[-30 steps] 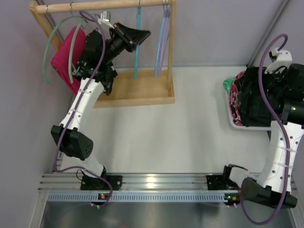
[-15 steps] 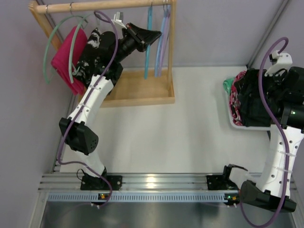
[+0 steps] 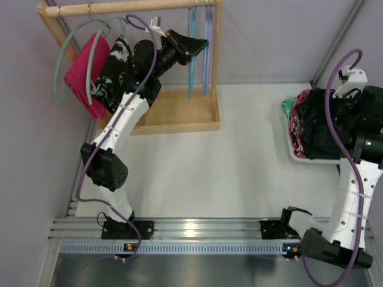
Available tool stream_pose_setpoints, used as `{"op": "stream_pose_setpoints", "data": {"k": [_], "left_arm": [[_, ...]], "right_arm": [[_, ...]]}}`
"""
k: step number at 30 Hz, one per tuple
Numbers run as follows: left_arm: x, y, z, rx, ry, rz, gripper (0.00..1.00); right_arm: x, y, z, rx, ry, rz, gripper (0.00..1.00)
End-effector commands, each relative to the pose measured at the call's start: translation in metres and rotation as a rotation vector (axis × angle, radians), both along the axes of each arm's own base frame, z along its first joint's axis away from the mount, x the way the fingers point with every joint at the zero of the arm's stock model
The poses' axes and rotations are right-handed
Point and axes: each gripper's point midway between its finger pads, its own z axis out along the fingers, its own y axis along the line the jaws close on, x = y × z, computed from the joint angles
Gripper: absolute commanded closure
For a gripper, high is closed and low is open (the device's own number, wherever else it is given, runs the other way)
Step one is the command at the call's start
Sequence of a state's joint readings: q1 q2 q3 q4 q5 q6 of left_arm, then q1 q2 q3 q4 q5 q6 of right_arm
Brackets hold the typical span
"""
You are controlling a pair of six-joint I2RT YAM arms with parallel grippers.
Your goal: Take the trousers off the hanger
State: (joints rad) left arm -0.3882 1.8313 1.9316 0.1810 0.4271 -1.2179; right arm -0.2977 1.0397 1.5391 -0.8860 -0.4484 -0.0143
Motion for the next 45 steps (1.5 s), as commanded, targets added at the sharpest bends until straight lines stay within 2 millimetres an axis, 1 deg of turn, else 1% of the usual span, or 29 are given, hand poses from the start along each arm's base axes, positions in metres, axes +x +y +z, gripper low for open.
{"op": "stream_pose_setpoints", "data": {"k": [1, 4, 5, 7, 10, 14, 17, 18, 19, 20, 21, 22, 24, 25, 26, 28, 29, 30, 31, 32, 33, 34, 35, 36, 38, 41, 42, 43, 45], "left_arm": [[-0.025, 0.007, 0.05, -0.036, -0.172, 0.003, 0.73], [-0.029, 0.009, 0.046, -0.022, -0.173, 0.008, 0.64], [-0.033, 0.011, 0.049, -0.017, -0.186, 0.01, 0.59], [-0.034, 0.015, 0.046, -0.011, -0.18, 0.015, 0.48], [-0.036, 0.023, 0.047, -0.007, -0.184, 0.029, 0.37], [-0.035, 0.031, 0.046, 0.013, -0.191, 0.059, 0.32], [-0.033, 0.04, 0.041, 0.044, -0.186, 0.096, 0.32], [-0.036, 0.046, 0.044, 0.047, -0.194, 0.108, 0.32], [-0.035, 0.048, 0.042, 0.052, -0.191, 0.115, 0.32], [-0.034, 0.049, 0.034, 0.06, -0.174, 0.116, 0.32], [-0.033, 0.055, 0.034, 0.061, -0.174, 0.128, 0.32], [-0.037, 0.058, 0.036, 0.06, -0.176, 0.13, 0.32], [-0.036, 0.065, 0.027, 0.073, -0.162, 0.141, 0.31], [-0.043, 0.069, 0.032, 0.071, -0.175, 0.146, 0.3], [-0.043, 0.07, 0.025, 0.084, -0.167, 0.141, 0.29], [-0.053, 0.076, 0.029, 0.094, -0.189, 0.146, 0.28], [-0.053, 0.079, 0.02, 0.106, -0.176, 0.147, 0.28], [-0.056, 0.081, 0.019, 0.112, -0.181, 0.148, 0.26], [-0.054, 0.085, 0.009, 0.128, -0.168, 0.156, 0.23], [-0.06, 0.093, 0.011, 0.136, -0.167, 0.171, 0.21], [-0.061, 0.098, 0.006, 0.146, -0.156, 0.182, 0.18], [-0.059, 0.104, -0.004, 0.171, -0.144, 0.194, 0.11], [-0.062, 0.117, -0.01, 0.201, -0.12, 0.217, 0.08], [-0.064, 0.122, -0.017, 0.231, -0.105, 0.221, 0.06], [-0.068, 0.14, -0.045, 0.349, -0.056, 0.234, 0.01], [-0.081, 0.157, -0.076, 0.554, -0.082, 0.222, 0.01], [-0.096, 0.162, -0.089, 0.612, -0.051, 0.212, 0.01], [-0.102, 0.167, -0.1, 0.7, -0.092, 0.21, 0.01], [-0.118, 0.172, -0.114, 0.774, -0.091, 0.189, 0.01]], "right_arm": [[-0.004, 0.0, 0.009, 0.004, -0.031, -0.006, 0.01], [-0.006, 0.002, 0.01, 0.005, -0.035, 0.005, 0.01], [-0.007, 0.002, 0.011, 0.006, -0.038, 0.003, 0.01], [-0.008, 0.004, 0.011, 0.009, -0.039, 0.013, 0.01], [-0.011, 0.007, 0.011, 0.011, -0.04, 0.022, 0.01], [-0.014, 0.008, 0.015, 0.01, -0.048, 0.023, 0.01], [-0.016, 0.008, 0.016, 0.007, -0.051, 0.022, 0.01], [-0.016, 0.008, 0.017, 0.008, -0.053, 0.021, 0.01], [-0.017, 0.009, 0.018, 0.005, -0.057, 0.023, 0.01], [-0.017, 0.009, 0.016, 0.007, -0.055, 0.025, 0.01], [-0.018, 0.01, 0.017, 0.009, -0.056, 0.027, 0.01], [-0.018, 0.01, 0.017, 0.007, -0.058, 0.028, 0.01], [-0.017, 0.011, 0.015, 0.012, -0.054, 0.033, 0.01], [-0.017, 0.01, 0.016, 0.008, -0.061, 0.032, 0.01], [-0.017, 0.011, 0.016, 0.009, -0.06, 0.035, 0.01], [-0.017, 0.011, 0.014, 0.013, -0.053, 0.034, 0.01], [-0.018, 0.011, 0.015, 0.008, -0.052, 0.035, 0.01], [-0.018, 0.01, 0.015, 0.002, -0.052, 0.037, 0.01], [-0.019, 0.01, 0.015, -0.01, -0.053, 0.04, 0.01], [-0.02, 0.01, 0.015, -0.016, -0.054, 0.043, 0.01], [-0.021, 0.011, 0.016, -0.021, -0.059, 0.048, 0.01], [-0.021, 0.011, 0.016, -0.029, -0.061, 0.054, 0.01], [-0.022, 0.012, 0.016, -0.033, -0.062, 0.061, 0.0], [-0.021, 0.013, 0.016, -0.033, -0.063, 0.068, 0.01], [-0.02, 0.014, 0.015, -0.032, -0.063, 0.077, 0.01], [-0.02, 0.017, 0.018, -0.04, -0.074, 0.107, 0.01], [-0.02, 0.02, 0.019, -0.04, -0.077, 0.129, 0.0], [-0.02, 0.022, 0.018, -0.041, -0.075, 0.142, 0.01], [-0.02, 0.026, 0.014, -0.03, -0.058, 0.175, 0.01]]}}
